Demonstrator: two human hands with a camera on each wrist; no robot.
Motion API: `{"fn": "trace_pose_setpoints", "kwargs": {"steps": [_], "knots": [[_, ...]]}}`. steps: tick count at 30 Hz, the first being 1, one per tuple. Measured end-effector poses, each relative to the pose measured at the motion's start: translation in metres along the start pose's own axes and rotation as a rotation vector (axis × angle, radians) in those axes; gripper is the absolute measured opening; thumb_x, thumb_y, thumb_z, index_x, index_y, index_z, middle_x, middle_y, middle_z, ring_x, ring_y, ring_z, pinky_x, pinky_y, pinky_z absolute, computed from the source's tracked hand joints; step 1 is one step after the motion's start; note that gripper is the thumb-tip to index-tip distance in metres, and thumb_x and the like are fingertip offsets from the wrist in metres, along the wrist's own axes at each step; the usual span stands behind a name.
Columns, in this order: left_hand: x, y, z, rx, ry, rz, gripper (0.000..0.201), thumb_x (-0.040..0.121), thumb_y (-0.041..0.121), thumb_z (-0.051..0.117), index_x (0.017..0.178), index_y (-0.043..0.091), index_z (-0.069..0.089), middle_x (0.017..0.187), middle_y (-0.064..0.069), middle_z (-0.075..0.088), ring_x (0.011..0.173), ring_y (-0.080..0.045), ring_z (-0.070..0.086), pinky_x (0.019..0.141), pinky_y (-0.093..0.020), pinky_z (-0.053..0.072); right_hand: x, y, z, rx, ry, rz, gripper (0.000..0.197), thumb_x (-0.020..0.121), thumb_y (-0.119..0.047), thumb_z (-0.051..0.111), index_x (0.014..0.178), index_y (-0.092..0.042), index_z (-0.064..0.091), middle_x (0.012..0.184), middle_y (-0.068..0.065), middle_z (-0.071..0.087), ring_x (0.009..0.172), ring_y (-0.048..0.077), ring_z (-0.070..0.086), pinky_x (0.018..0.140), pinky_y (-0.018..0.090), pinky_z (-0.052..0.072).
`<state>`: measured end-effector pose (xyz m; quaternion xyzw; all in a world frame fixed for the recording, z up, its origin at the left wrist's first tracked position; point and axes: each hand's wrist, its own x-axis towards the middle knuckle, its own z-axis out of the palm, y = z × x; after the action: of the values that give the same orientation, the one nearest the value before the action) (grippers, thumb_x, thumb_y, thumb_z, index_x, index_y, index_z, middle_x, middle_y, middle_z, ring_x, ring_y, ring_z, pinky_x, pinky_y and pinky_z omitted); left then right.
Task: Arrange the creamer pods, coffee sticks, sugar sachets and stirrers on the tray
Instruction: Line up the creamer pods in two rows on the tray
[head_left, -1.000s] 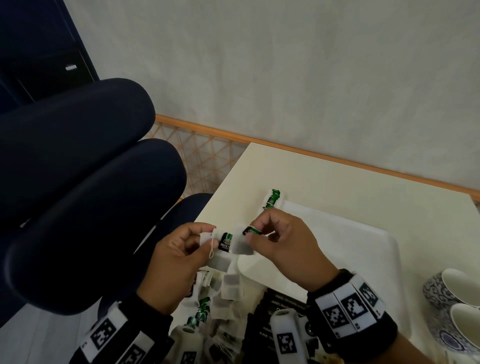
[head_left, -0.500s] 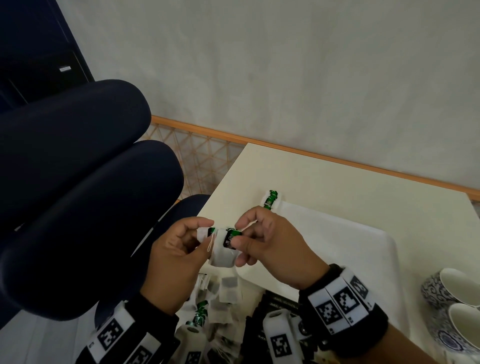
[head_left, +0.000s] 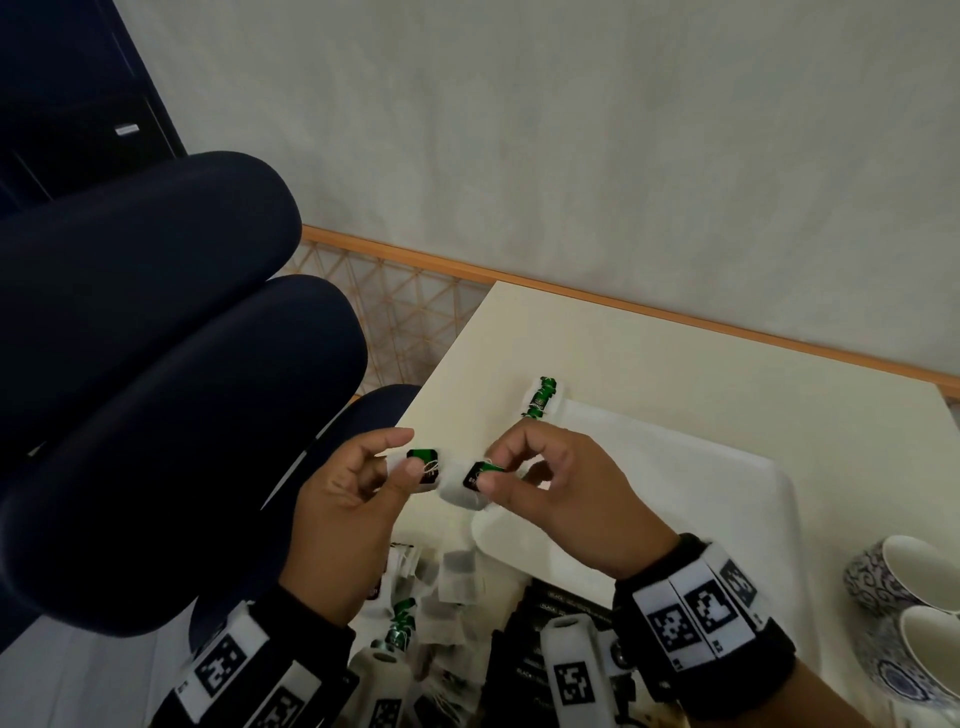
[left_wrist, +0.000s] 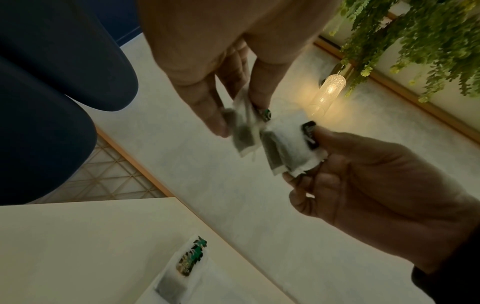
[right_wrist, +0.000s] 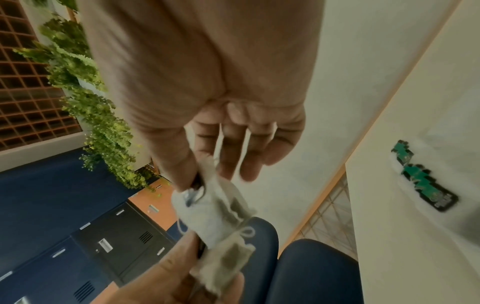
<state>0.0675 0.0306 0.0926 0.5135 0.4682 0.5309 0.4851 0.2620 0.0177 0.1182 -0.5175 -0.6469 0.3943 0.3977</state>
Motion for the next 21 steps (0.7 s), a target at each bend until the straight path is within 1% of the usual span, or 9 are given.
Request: {"fn": "trace_pose_setpoints", "kwargs": {"steps": [3, 6, 9, 11, 13, 15, 16, 18, 21], "knots": [[0.001, -0.002, 0.000, 0.030, 0.000, -0.010, 0.027, 0.077, 0.019, 0.066, 0.103, 0.023, 0.066, 0.079, 0.000, 0.074, 0.074, -0.009, 0.070, 0.069, -0.021, 0.053, -0.002, -0.008, 0.001, 0.107, -0.168, -0.032, 0.010, 0.081, -0.014, 0.076, 0.079, -0.015, 0.066, 0.077, -0.002, 0.066, 0.069, 0.006, 0.056, 0.067, 0.023, 0.047], [-0.001, -0.001, 0.002, 0.014, -0.039, -0.023, 0.033, 0.073, 0.023, 0.067, 0.106, 0.025, 0.066, 0.081, -0.005, 0.074, 0.078, -0.018, 0.071, 0.074, -0.032, 0.054, 0.002, -0.006, 0.010, 0.012, -0.134, -0.114, 0.011, 0.078, -0.018, 0.078, 0.080, -0.020, 0.067, 0.093, -0.004, 0.066, 0.086, 0.008, 0.060, 0.072, 0.025, 0.048], [-0.001, -0.002, 0.004, 0.035, -0.093, -0.010, 0.032, 0.081, 0.016, 0.064, 0.101, 0.041, 0.068, 0.083, -0.013, 0.071, 0.079, -0.024, 0.066, 0.079, -0.039, 0.053, 0.008, -0.001, 0.017, -0.019, -0.048, -0.142, 0.011, 0.079, -0.018, 0.077, 0.079, -0.023, 0.067, 0.102, -0.007, 0.063, 0.094, 0.009, 0.060, 0.073, 0.023, 0.049], [-0.001, -0.003, 0.003, 0.094, -0.126, 0.011, 0.039, 0.088, 0.012, 0.059, 0.103, 0.047, 0.066, 0.082, -0.020, 0.066, 0.077, -0.027, 0.059, 0.078, -0.041, 0.050, 0.010, 0.001, 0.019, -0.024, -0.010, -0.135, 0.009, 0.081, -0.017, 0.075, 0.078, -0.019, 0.067, 0.094, -0.007, 0.067, 0.086, 0.007, 0.061, 0.070, 0.018, 0.047], [-0.001, -0.004, 0.002, 0.111, -0.133, 0.013, 0.029, 0.091, 0.023, 0.055, 0.108, 0.045, 0.065, 0.087, -0.023, 0.067, 0.080, -0.023, 0.060, 0.079, -0.043, 0.051, 0.010, 0.002, 0.021, -0.045, 0.016, -0.114, 0.010, 0.081, -0.018, 0.075, 0.078, -0.018, 0.066, 0.077, -0.008, 0.066, 0.070, 0.006, 0.058, 0.063, 0.016, 0.045], [-0.001, -0.005, -0.001, 0.121, -0.134, 0.035, 0.023, 0.093, 0.039, 0.055, 0.114, 0.041, 0.063, 0.094, -0.008, 0.068, 0.089, -0.011, 0.061, 0.083, -0.031, 0.053, 0.011, 0.005, 0.022, -0.067, 0.037, -0.107, 0.011, 0.081, -0.019, 0.075, 0.076, -0.017, 0.065, 0.068, -0.009, 0.063, 0.061, 0.006, 0.054, 0.058, 0.016, 0.042], [-0.002, -0.005, -0.001, 0.113, -0.151, 0.038, 0.026, 0.091, 0.046, 0.057, 0.116, 0.041, 0.062, 0.088, -0.005, 0.067, 0.085, -0.009, 0.060, 0.081, -0.024, 0.052, 0.011, 0.006, 0.022, -0.073, 0.048, -0.104, 0.011, 0.082, -0.018, 0.075, 0.076, -0.016, 0.065, 0.067, -0.009, 0.063, 0.060, 0.006, 0.053, 0.057, 0.015, 0.041], [-0.003, -0.005, 0.001, 0.059, -0.200, -0.010, 0.038, 0.081, 0.046, 0.066, 0.118, 0.040, 0.060, 0.069, -0.012, 0.057, 0.071, -0.012, 0.055, 0.071, -0.023, 0.050, 0.011, 0.009, 0.024, -0.070, 0.075, -0.098, 0.011, 0.082, -0.016, 0.074, 0.077, -0.016, 0.064, 0.066, -0.009, 0.061, 0.059, 0.005, 0.053, 0.056, 0.013, 0.039], [-0.002, -0.008, 0.005, 0.088, -0.182, -0.010, 0.040, 0.083, 0.019, 0.072, 0.117, 0.033, 0.058, 0.047, 0.006, 0.044, 0.050, -0.008, 0.043, 0.058, -0.026, 0.043, 0.011, 0.014, 0.026, -0.022, 0.080, -0.054, 0.018, 0.081, -0.019, 0.075, 0.093, -0.019, 0.061, 0.073, -0.012, 0.059, 0.066, 0.001, 0.055, 0.062, 0.012, 0.042]]}}
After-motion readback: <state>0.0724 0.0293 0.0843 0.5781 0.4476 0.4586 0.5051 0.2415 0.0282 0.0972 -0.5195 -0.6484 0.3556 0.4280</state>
